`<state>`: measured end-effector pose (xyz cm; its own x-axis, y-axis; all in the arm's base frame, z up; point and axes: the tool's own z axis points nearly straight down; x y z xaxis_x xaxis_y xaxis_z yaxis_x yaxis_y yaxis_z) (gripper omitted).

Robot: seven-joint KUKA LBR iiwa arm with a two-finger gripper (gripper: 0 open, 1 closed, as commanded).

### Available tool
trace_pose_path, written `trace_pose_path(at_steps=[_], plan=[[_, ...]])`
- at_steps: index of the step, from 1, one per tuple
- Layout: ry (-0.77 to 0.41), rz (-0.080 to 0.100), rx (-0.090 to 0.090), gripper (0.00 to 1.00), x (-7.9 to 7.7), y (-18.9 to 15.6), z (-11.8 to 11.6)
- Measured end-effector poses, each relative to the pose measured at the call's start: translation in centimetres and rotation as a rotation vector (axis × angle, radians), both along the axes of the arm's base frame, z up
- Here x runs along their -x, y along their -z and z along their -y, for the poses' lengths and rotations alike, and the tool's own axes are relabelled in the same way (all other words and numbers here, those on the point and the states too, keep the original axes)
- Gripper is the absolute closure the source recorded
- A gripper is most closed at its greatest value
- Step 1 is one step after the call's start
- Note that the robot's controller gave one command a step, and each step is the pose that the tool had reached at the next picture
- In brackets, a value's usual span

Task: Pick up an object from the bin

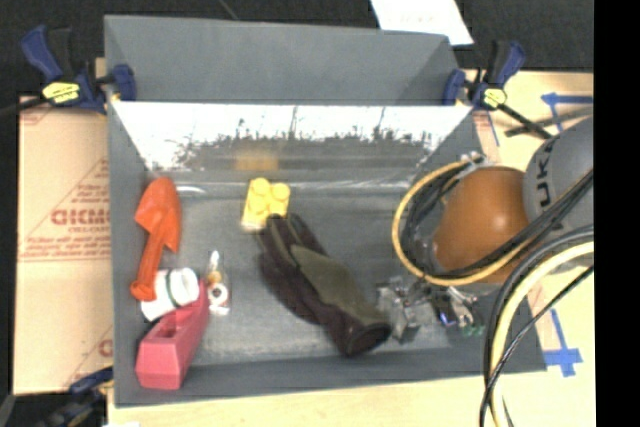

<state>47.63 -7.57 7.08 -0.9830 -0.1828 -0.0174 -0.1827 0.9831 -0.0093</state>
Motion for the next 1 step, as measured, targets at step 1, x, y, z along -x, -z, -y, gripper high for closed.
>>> trace_pose_path(at_steps=[1], plan=[[0.001,0.005,0.004,0.00,-0.30,-0.69,0.15]])
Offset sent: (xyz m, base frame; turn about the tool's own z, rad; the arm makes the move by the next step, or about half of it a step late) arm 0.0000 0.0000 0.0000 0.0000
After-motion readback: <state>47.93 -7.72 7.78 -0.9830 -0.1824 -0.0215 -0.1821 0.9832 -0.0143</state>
